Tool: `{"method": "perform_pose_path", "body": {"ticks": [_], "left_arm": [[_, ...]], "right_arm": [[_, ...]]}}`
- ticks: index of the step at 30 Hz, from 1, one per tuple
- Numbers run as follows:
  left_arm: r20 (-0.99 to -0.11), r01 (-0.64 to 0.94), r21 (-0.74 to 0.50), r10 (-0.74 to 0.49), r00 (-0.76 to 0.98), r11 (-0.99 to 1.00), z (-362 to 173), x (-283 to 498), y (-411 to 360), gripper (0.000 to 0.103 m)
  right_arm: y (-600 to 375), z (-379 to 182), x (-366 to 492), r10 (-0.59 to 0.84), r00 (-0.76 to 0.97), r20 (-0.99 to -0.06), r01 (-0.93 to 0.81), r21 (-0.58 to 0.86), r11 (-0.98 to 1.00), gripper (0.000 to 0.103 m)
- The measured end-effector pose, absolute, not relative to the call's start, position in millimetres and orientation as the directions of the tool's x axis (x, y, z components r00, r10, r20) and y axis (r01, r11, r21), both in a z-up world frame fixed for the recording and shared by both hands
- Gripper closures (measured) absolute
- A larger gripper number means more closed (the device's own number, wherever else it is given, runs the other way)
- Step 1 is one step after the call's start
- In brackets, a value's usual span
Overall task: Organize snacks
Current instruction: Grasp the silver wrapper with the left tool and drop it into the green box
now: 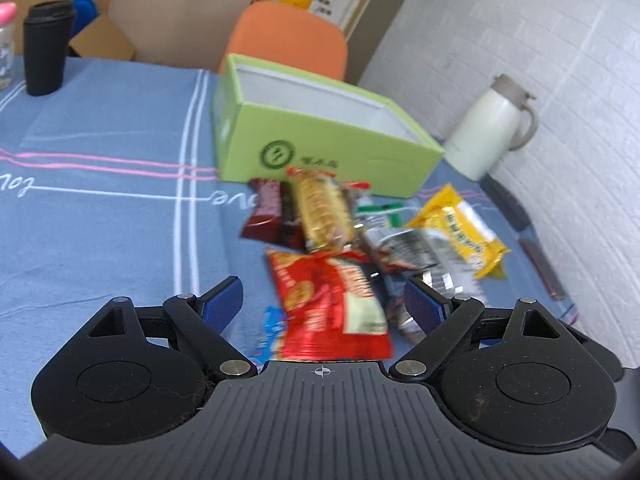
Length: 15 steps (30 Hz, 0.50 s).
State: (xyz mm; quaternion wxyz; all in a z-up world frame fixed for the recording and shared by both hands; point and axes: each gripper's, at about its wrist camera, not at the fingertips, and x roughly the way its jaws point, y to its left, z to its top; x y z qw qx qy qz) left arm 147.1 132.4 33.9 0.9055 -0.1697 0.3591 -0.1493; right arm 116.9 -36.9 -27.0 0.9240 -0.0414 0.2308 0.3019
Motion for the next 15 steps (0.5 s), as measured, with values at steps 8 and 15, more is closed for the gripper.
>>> {"method": "perform_pose_path", "body": {"ticks": [8,15], "left_arm": [[-0.573,0.248,-0.489,-0.522,0.632,0.836,43,186,86,0.026],[-0.635,0.221,-0.478,-0.508,0.582,0.85,23,216,65,0.027]], "right_arm": [[-62,-35,148,0.353,0.827,-0.437,-0.396,-0.006,0.918,0.001],[-52,-55,177,0.408,0.775,-0.483,-0.455,0.022,0.89,0.001]]}}
